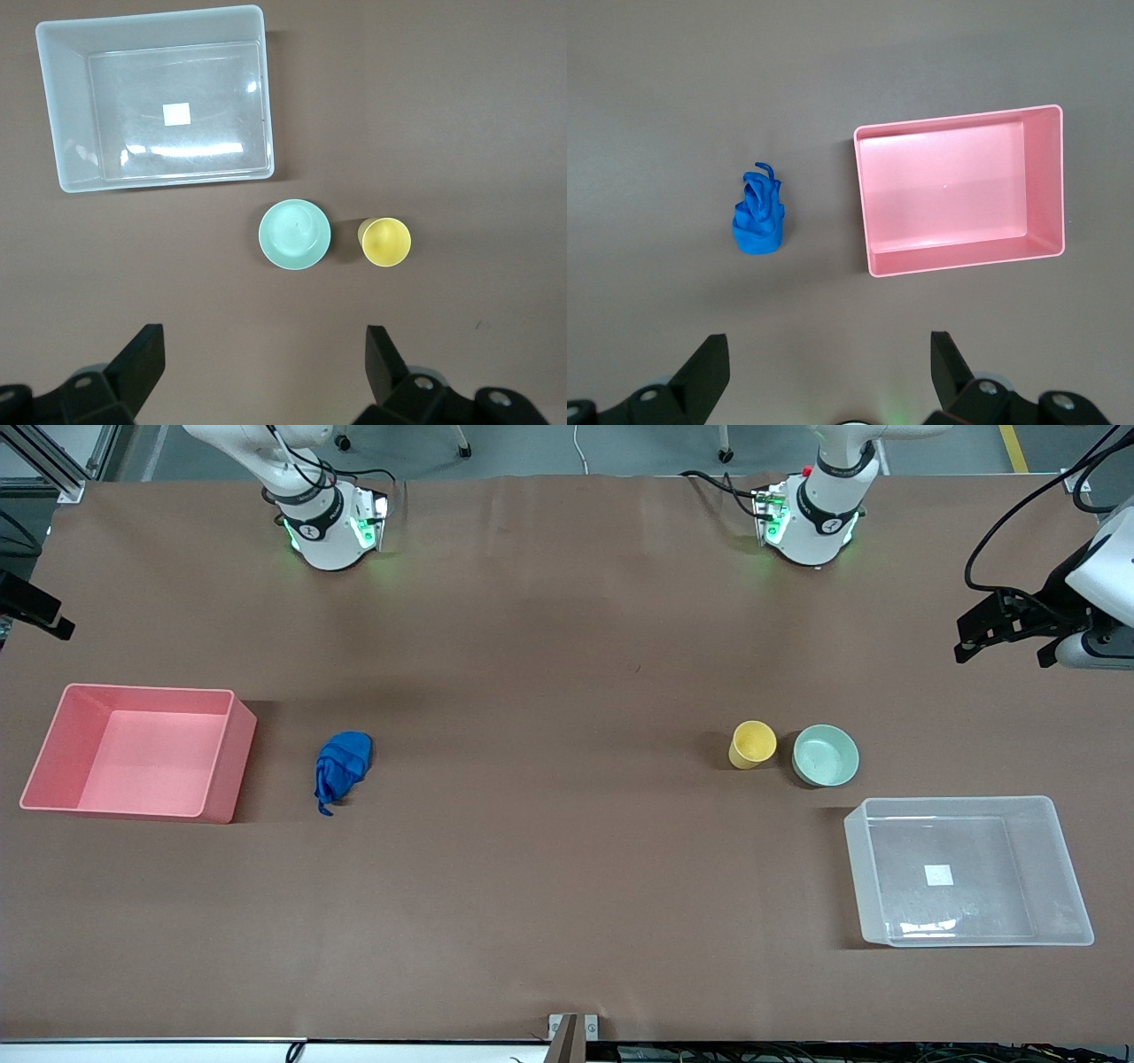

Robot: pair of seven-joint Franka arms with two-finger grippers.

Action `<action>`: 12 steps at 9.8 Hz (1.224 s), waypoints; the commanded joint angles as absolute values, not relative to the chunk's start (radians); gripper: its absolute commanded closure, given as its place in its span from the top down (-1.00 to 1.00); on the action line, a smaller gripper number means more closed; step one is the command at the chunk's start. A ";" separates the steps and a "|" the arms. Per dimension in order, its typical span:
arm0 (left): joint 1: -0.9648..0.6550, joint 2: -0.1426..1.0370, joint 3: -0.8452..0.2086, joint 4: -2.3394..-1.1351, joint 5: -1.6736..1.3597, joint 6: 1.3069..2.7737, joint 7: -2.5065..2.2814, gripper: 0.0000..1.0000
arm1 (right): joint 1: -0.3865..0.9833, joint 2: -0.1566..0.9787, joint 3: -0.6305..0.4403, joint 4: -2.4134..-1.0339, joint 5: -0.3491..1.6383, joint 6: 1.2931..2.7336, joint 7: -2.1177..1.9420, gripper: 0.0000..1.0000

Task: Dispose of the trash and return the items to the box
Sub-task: 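Move the right gripper to the blue glove while the left gripper reaches the bowl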

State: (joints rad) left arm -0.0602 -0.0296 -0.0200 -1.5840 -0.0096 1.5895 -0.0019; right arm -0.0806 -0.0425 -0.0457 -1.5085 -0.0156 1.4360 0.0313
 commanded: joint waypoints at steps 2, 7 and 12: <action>-0.063 -0.018 -0.018 -1.606 -0.011 1.603 -0.012 1.00 | -0.075 -0.044 -0.054 -1.506 0.003 1.428 0.023 1.00; -0.046 0.000 -0.017 -1.614 -0.025 1.632 -0.011 1.00 | -0.065 -0.038 -0.045 -1.515 -0.003 1.430 -0.034 1.00; -0.025 0.002 -0.021 -1.930 -0.025 1.940 -0.011 1.00 | -0.057 0.096 0.077 -1.829 -0.003 1.841 -0.021 1.00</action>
